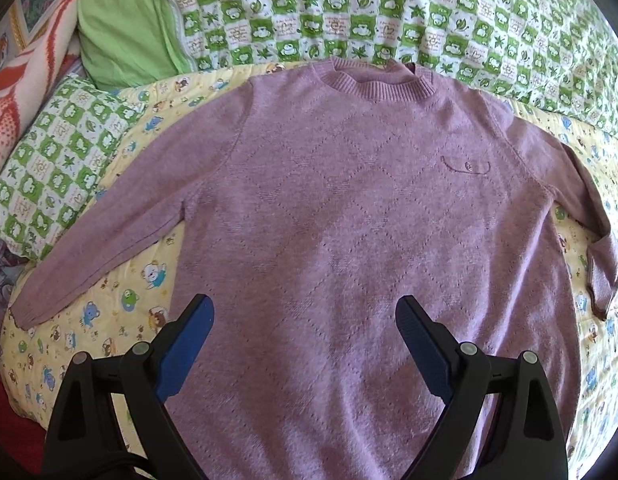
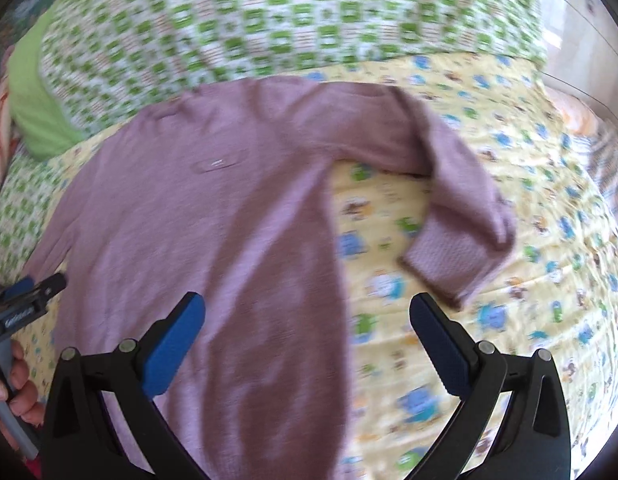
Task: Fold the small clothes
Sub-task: 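Grasp the sweater cuff with the right gripper and lift it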
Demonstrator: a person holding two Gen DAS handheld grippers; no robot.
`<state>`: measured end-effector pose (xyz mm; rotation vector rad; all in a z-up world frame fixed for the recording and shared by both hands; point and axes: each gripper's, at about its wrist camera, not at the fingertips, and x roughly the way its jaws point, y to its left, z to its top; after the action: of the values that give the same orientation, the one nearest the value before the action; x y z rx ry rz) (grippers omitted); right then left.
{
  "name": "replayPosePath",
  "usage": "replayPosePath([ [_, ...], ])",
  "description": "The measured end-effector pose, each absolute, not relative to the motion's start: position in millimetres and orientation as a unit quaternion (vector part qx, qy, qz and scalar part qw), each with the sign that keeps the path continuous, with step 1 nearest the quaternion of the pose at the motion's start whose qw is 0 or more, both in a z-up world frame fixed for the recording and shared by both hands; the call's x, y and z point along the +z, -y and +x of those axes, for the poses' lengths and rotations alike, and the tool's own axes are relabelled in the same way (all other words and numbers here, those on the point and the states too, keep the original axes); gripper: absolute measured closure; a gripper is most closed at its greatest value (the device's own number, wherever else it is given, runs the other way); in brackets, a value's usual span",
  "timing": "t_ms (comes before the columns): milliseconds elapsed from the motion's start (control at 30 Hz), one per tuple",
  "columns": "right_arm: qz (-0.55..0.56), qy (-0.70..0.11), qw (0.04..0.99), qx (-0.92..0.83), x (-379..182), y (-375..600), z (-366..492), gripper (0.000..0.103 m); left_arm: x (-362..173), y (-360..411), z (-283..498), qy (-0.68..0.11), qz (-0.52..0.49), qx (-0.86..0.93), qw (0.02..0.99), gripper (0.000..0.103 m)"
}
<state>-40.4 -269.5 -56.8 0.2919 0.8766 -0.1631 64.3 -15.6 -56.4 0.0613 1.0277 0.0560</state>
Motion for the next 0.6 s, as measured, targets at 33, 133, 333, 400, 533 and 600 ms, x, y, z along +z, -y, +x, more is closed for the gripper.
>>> replayPosePath([
  [33,0.145,-0.421,0.891,-0.09,-57,281,-39,0.001,-59,17,68,-0.493,0.03,0.026,0.869,0.01],
  [133,0.151,-0.414,0.89,-0.121,-63,310,-35,0.002,-68,24,79,-0.5,0.033,0.023,0.865,0.01],
  [333,0.156,-0.447,0.869,-0.146,-104,358,-11,0.023,-91,43,104,-0.517,0.043,0.009,0.855,0.01],
  [400,0.153,-0.469,0.859,-0.139,-122,367,0,0.025,-100,48,111,-0.525,0.045,0.008,0.85,0.01],
  [533,0.113,-0.497,0.851,-0.127,-148,366,13,0.025,-117,55,122,-0.538,0.048,0.008,0.842,0.01],
  [600,0.087,-0.492,0.858,-0.12,-147,365,15,0.033,-123,56,125,-0.542,0.048,0.005,0.839,0.01],
])
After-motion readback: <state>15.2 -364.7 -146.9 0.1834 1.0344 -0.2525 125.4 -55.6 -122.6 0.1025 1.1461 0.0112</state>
